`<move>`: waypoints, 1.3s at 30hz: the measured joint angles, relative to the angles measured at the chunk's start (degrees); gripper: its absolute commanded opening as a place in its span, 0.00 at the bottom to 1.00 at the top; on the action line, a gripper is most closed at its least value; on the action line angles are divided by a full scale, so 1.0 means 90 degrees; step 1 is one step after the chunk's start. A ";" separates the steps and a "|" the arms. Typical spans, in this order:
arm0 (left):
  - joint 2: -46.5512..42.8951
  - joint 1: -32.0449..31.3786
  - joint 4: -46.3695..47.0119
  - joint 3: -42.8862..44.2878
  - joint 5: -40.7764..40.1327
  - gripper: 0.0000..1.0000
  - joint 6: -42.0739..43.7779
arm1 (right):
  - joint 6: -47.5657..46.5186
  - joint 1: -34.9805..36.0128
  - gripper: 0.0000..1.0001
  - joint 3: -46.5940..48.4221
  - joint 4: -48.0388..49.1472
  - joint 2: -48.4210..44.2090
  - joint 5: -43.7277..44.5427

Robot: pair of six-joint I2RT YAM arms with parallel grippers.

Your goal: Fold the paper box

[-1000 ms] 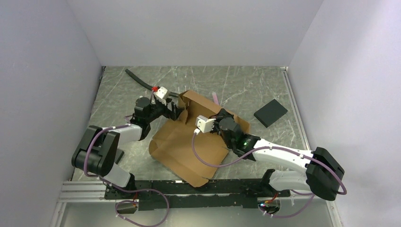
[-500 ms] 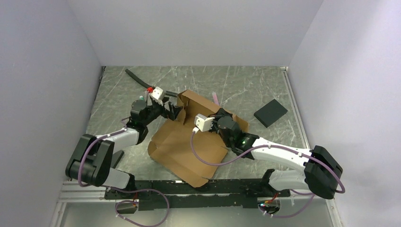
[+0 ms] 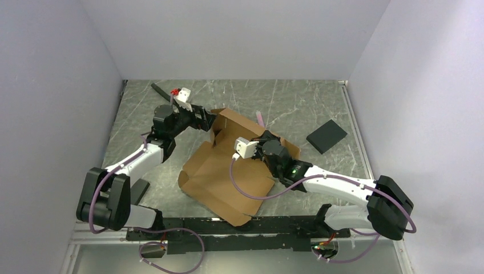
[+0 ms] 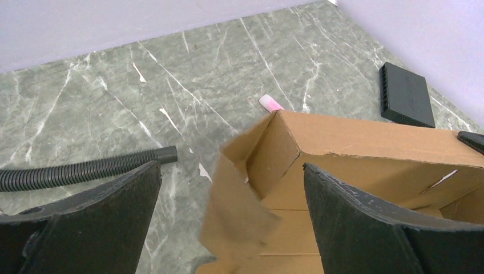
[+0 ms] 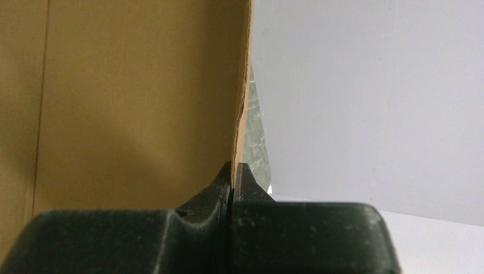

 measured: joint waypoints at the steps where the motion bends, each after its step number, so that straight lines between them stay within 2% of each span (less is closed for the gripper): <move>1: -0.0017 0.0000 -0.0061 0.0044 0.0002 1.00 0.0000 | 0.0002 0.0000 0.00 0.0007 -0.0007 0.0000 -0.0002; 9: -0.0153 0.0000 -0.0566 0.0053 0.0000 0.98 0.0044 | 0.0087 0.0000 0.00 0.0146 -0.0107 0.0107 -0.0061; 17: -0.0148 0.0000 -0.0772 0.0068 -0.0002 0.88 0.0063 | 0.0170 0.0002 0.02 0.0379 -0.0143 0.0386 -0.0049; 24: -0.0155 0.0000 -0.0913 0.0104 -0.0017 0.90 0.0041 | 0.0182 0.0046 0.02 0.0614 -0.0248 0.0656 0.0049; 28: -0.0374 0.0000 -0.1107 0.0085 -0.0126 0.99 -0.0027 | 0.0214 0.0056 0.02 0.0726 -0.0328 0.0767 0.0141; 39: -0.1719 0.0102 -0.1892 -0.0335 -0.0801 0.97 -0.0554 | 0.0248 0.0066 0.01 0.0736 -0.0355 0.0743 0.0136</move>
